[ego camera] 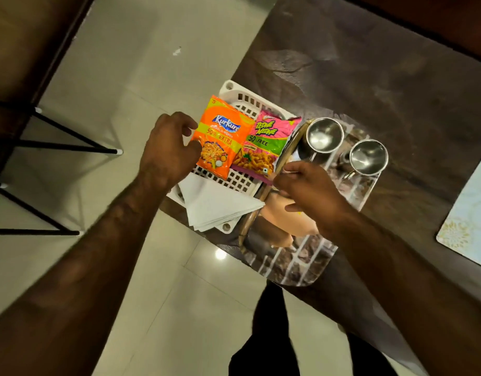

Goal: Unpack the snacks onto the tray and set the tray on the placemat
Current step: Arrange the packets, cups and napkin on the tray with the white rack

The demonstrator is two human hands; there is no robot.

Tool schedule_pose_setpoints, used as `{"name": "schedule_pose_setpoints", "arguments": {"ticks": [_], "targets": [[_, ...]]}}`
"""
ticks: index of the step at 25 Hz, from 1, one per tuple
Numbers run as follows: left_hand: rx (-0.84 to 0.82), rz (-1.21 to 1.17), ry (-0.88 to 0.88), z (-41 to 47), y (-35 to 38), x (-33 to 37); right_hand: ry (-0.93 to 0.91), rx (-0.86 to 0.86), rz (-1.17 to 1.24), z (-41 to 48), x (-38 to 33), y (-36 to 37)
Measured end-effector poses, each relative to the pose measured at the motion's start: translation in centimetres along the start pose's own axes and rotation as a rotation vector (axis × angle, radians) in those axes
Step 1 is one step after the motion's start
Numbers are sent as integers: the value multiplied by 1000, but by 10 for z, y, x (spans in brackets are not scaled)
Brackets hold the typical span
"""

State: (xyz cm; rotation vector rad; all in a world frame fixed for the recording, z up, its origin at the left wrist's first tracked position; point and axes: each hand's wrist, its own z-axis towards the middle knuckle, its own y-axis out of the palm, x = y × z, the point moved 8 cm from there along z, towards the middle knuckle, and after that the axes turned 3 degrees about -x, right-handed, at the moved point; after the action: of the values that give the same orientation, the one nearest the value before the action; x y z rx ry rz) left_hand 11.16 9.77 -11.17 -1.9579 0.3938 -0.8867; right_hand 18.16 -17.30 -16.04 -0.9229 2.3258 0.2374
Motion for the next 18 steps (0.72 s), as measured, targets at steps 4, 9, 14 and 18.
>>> {"name": "schedule_pose_setpoints", "arguments": {"ticks": [4,9,14,18], "targets": [[-28,-65,0,2,13,2,70,145,91,20,-10,24],[-161,-239,93,-13,40,37,4,244,62,30,-19,18],[-490,-669,-60,-28,69,58,-32,-16,179,-10,13,5],[-808,-669,-18,-65,101,78,51,-94,264,-42,58,-13]]}}
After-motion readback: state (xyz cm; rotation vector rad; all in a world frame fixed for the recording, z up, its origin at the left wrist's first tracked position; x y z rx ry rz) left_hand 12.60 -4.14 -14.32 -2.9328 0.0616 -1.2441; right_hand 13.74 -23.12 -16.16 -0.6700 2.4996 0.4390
